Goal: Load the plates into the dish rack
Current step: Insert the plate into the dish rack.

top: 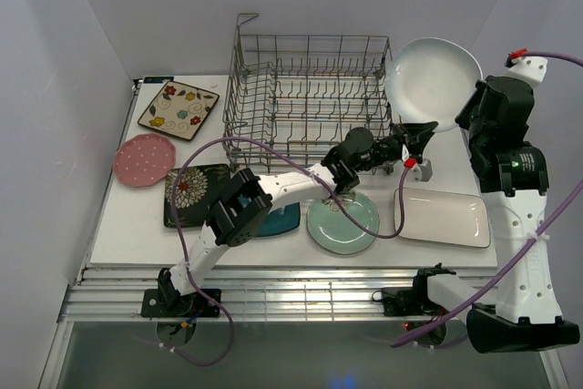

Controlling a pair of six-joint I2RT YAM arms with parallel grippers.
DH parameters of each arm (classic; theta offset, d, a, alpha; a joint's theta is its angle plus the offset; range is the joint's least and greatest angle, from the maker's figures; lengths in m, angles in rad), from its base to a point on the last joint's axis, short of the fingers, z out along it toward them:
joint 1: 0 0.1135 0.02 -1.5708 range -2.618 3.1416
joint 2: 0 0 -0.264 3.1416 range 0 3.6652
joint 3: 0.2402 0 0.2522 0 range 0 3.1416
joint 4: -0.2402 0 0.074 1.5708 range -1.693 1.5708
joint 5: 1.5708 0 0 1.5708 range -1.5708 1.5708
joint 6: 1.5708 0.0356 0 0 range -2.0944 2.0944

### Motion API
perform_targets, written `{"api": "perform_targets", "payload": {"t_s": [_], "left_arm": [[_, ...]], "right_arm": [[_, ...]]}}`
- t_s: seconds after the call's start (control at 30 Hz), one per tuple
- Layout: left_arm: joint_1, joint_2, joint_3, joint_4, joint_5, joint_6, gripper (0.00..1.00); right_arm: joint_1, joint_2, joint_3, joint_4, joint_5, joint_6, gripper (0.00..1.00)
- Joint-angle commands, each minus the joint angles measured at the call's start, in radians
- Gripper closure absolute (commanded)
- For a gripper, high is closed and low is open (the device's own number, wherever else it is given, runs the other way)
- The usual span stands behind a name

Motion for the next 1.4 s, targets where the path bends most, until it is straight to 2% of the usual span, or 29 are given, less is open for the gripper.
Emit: {"api": "perform_targets", "payload": {"t_s": [0.0,0.53,0.83,1.37], "left_arm": [[0.016,-0.097,0.022,0.017,-0.006,-0.039,1.0],[0.077,-0.178,-0.183,0.126,-0.027,-0.177,1.0],[0.079,-0.194,-0.277,0.172,-0.026,-0.22,1.0],[0.074,-0.108,-0.202,0.173,-0.007,-0.28,1.0]], "right_arm": [[0.095,-0.014,0.085,0.236,-0.004,0.034,0.92],[0.359,0.127,0.126,0.288,0.248,-0.047,0.92],[0.394,0.173,0.137,0.284,0.286,-0.069,0.92],[0.402,0.196,0.134,0.319,0.326,-0.177,0.92]]}}
